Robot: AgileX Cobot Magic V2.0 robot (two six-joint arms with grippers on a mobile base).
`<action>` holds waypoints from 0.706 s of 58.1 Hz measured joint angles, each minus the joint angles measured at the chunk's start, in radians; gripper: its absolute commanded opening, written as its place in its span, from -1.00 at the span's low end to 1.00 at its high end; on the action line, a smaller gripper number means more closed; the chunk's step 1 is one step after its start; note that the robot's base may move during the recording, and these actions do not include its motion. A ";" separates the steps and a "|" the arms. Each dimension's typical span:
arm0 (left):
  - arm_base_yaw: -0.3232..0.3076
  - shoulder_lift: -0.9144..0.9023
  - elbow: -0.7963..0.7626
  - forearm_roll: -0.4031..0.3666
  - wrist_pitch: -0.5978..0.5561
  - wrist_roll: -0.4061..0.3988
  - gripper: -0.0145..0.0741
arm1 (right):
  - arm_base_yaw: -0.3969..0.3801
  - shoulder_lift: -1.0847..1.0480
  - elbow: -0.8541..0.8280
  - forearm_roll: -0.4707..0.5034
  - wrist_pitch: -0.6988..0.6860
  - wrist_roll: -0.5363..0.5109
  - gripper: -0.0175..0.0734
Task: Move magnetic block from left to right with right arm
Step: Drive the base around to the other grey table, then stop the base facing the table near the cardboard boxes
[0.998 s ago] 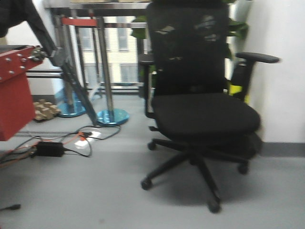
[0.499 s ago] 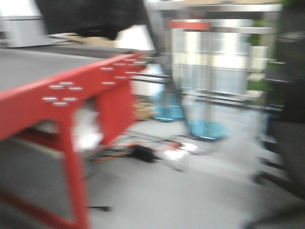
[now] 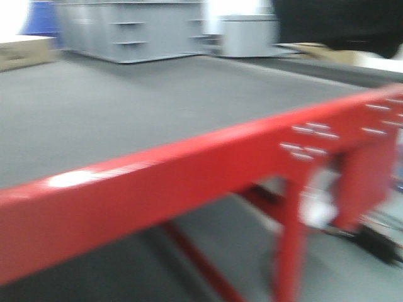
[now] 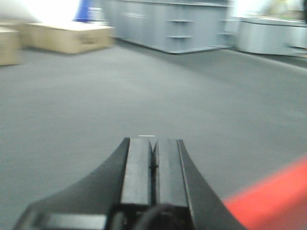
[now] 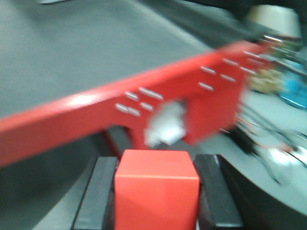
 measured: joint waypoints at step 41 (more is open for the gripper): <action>0.000 0.000 0.000 0.000 0.000 0.000 -0.96 | 0.000 0.000 0.000 0.000 0.000 0.000 -0.19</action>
